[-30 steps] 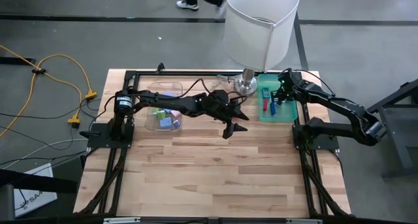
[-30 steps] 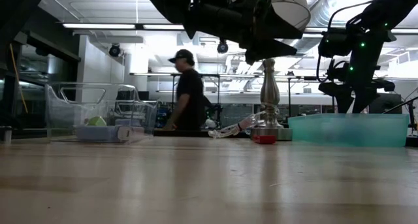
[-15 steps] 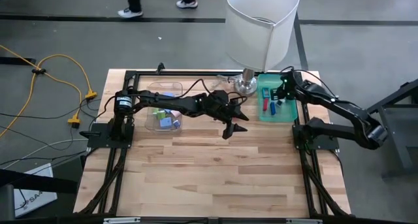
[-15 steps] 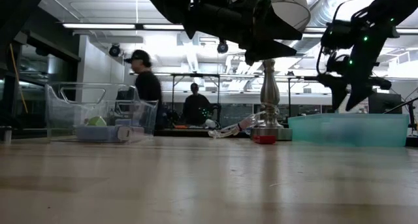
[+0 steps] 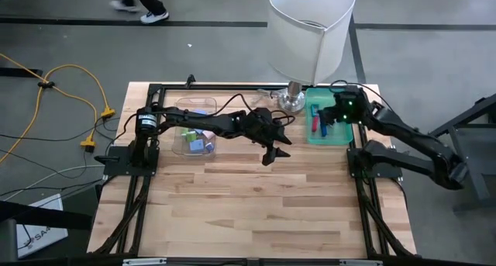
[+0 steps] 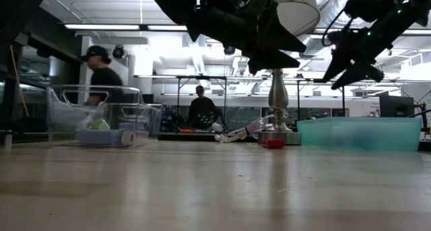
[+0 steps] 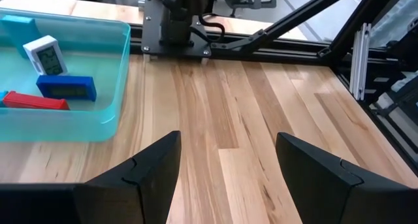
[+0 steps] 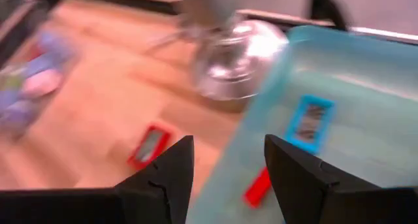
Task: Pick & Place Office items
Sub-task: Put the red mini digital clock into the light blue bin
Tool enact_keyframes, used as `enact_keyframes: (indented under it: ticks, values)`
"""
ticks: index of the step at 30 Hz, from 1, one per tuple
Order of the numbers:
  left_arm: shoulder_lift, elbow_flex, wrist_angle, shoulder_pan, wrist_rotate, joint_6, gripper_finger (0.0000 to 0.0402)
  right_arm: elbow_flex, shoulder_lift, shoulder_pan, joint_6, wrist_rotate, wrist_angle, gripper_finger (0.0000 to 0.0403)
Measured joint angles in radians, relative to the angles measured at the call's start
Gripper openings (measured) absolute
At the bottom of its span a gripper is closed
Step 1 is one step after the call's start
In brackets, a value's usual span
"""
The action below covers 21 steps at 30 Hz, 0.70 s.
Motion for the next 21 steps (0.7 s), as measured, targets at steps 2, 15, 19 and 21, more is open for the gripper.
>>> enact_keyframes:
  ticks: [2, 15, 19, 21]
  values:
    - [0.000, 0.000, -0.004, 0.000, 0.000, 0.000, 0.0244, 0.000, -0.017, 0.034, -0.014, -0.048, 0.000, 0.0173]
    - [0.000, 0.000, -0.003, 0.000, 0.000, -0.002, 0.0244, 0.000, -0.026, 0.311, 0.007, -0.169, -0.004, 0.0173]
    - [0.000, 0.000, -0.003, 0.000, 0.000, -0.002, 0.0244, 0.000, -0.026, 0.395, 0.031, -0.168, -0.004, 0.0173]
    - [0.000, 0.000, -0.003, 0.000, 0.000, -0.002, 0.0244, 0.000, -0.026, 0.436, 0.036, -0.167, -0.004, 0.0173]
